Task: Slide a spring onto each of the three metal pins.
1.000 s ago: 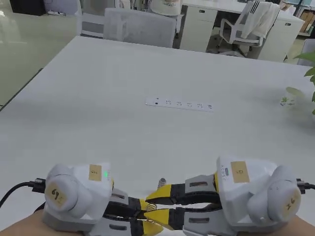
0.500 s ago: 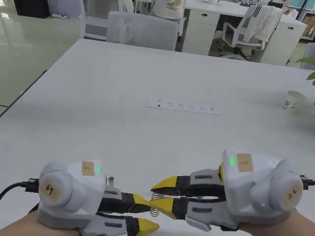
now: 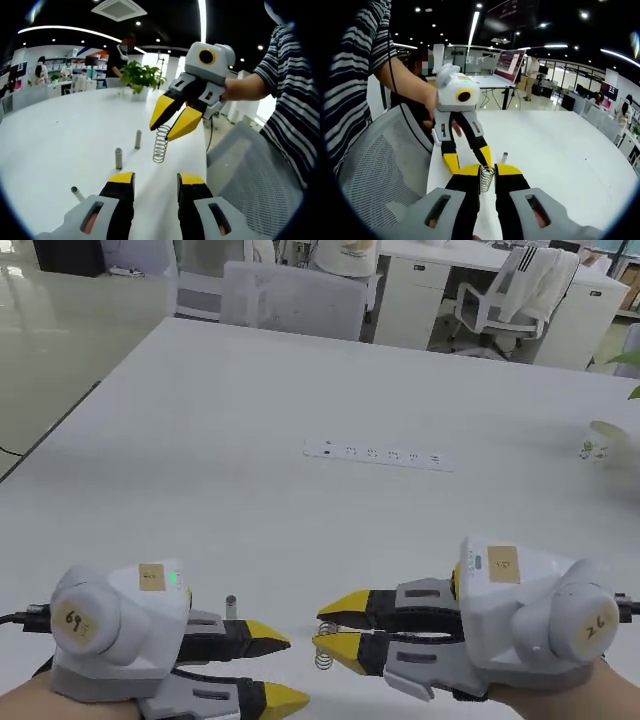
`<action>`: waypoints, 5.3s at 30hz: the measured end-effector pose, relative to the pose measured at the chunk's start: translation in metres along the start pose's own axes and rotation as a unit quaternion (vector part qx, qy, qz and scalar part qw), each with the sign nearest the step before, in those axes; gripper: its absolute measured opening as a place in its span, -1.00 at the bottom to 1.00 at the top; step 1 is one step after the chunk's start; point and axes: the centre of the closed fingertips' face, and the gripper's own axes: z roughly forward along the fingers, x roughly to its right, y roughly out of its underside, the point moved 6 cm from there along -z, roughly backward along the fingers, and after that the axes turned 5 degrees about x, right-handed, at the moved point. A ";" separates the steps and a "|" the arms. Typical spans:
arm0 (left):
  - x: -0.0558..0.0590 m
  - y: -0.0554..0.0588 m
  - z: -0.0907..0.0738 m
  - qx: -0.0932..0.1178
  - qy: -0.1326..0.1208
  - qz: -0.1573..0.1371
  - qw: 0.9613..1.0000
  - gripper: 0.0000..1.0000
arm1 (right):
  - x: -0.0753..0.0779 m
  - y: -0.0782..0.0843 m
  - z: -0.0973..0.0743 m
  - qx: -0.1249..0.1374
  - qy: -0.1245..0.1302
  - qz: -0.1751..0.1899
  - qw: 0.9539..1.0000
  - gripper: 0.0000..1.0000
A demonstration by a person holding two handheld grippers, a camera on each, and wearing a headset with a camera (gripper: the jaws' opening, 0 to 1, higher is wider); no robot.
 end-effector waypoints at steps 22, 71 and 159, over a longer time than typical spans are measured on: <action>-0.016 0.020 -0.036 -0.015 -0.061 -0.027 0.998 0.34 | 0.007 0.007 0.001 -0.003 0.024 0.004 1.000 -0.85; -0.037 0.037 -0.079 0.007 -0.121 -0.050 0.991 0.96 | 0.050 -0.024 0.099 0.021 0.026 0.024 0.999 -0.85; -0.051 0.005 -0.049 0.015 -0.163 -0.024 0.986 0.85 | 0.052 0.044 0.014 -0.017 0.134 0.098 0.986 -0.44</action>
